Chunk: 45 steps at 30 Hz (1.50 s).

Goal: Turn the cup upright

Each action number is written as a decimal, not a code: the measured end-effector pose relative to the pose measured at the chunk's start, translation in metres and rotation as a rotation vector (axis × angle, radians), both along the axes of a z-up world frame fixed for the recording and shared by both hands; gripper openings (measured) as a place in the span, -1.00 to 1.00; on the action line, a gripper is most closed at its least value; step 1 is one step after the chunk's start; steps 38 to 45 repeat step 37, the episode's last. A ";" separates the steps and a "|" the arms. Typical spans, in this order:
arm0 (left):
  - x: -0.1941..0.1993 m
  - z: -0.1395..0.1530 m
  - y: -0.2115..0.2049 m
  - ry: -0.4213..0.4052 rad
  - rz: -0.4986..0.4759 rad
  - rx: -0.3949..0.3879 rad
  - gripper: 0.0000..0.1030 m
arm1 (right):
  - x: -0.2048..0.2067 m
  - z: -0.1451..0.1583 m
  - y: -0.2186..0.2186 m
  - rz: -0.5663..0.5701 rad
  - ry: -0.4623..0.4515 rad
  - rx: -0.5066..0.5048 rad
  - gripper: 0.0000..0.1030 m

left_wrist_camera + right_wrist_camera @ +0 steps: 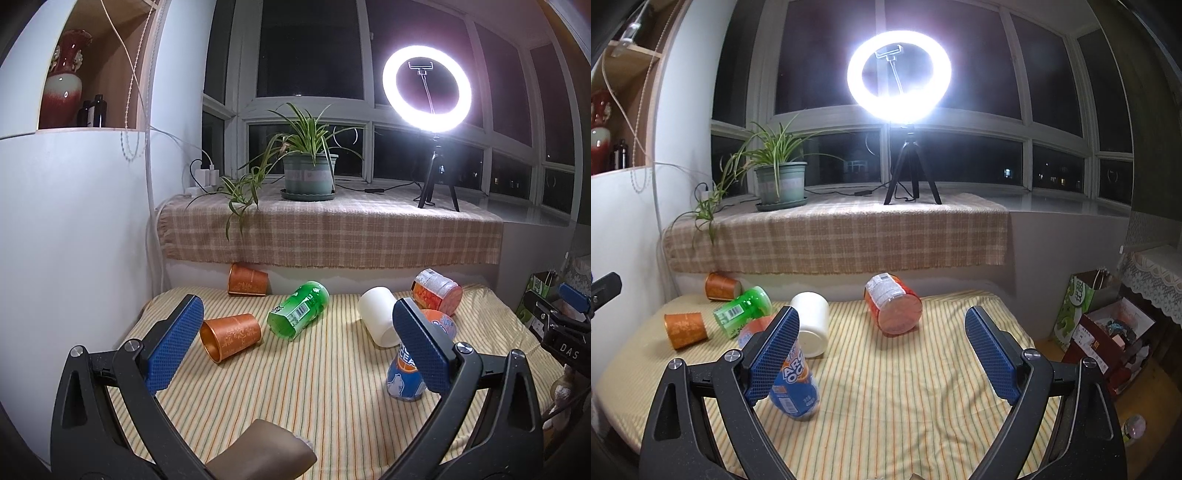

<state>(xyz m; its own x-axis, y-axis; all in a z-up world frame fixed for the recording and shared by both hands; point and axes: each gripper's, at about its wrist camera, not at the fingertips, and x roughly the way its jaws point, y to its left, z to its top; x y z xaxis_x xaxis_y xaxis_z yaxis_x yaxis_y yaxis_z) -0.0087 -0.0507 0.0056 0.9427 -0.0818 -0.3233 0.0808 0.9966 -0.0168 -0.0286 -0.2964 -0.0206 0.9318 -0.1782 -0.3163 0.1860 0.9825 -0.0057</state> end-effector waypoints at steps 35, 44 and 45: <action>0.000 0.000 0.003 0.003 0.015 -0.012 1.00 | 0.003 -0.003 -0.001 0.010 0.024 0.008 0.77; 0.001 0.000 0.004 -0.003 0.010 -0.003 1.00 | 0.004 -0.004 -0.002 0.010 0.027 0.008 0.77; 0.001 0.000 0.004 -0.003 0.010 -0.003 1.00 | 0.004 -0.004 -0.002 0.010 0.027 0.008 0.77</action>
